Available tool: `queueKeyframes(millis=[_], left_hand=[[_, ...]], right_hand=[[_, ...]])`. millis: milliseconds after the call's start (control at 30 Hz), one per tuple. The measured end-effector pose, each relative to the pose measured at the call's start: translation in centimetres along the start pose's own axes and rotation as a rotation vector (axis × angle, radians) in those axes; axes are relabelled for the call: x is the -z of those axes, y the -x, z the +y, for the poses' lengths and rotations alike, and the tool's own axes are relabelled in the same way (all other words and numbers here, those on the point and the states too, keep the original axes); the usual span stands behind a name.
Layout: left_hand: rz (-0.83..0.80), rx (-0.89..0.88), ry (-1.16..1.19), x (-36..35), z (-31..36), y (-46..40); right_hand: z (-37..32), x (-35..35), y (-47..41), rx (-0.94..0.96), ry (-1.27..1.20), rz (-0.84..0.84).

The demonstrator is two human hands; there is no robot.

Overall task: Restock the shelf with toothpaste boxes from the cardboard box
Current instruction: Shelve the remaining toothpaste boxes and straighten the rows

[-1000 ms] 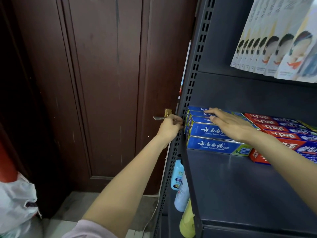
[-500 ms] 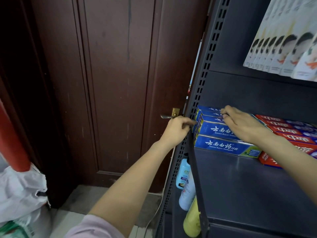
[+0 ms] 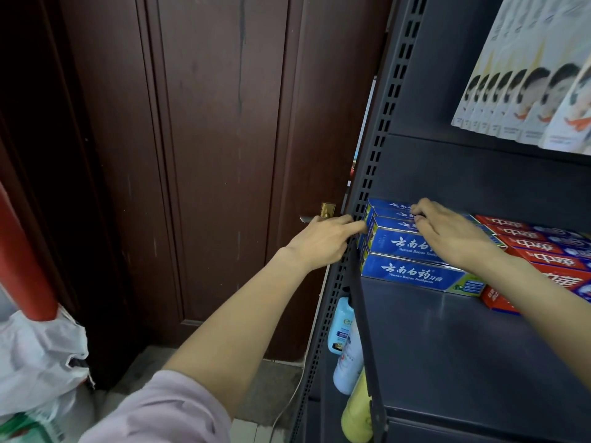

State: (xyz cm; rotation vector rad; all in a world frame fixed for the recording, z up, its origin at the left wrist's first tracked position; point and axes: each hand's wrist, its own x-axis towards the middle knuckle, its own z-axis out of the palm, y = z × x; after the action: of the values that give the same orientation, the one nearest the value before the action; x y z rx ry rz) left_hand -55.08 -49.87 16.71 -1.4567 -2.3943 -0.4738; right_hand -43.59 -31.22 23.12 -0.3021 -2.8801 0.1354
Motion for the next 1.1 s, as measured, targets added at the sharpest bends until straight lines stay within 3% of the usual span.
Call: queueKeyframes(millis=[167, 433, 733, 867, 933, 1100], left_hand=[[0.049, 0.008, 0.216, -1.0, 0.4, -0.6], [-0.036, -0.013, 0.082, 0.4, 0.1, -0.8], [0.040, 0.017, 0.208, -0.3, 0.2, -0.7], [0.183, 0.338, 0.596, -1.3, 1.3, -0.8], [0.176, 0.485, 0.708, -2.0, 1.9, -1.0], [0.241, 0.502, 0.786, -2.8, 2.7, -1.2]], right_hand=[[-0.1, 0.0, 0.1, -0.008, 0.012, -0.003], [-0.1, 0.0, 0.1, -0.014, 0.019, -0.004], [0.3, 0.0, -0.1, 0.015, 0.029, -0.037], [0.6, -0.3, -0.3, 0.026, 0.027, -0.033], [0.6, -0.4, -0.3, 0.014, 0.021, -0.016], [0.5, -0.3, -0.2, 0.010, 0.018, -0.023]])
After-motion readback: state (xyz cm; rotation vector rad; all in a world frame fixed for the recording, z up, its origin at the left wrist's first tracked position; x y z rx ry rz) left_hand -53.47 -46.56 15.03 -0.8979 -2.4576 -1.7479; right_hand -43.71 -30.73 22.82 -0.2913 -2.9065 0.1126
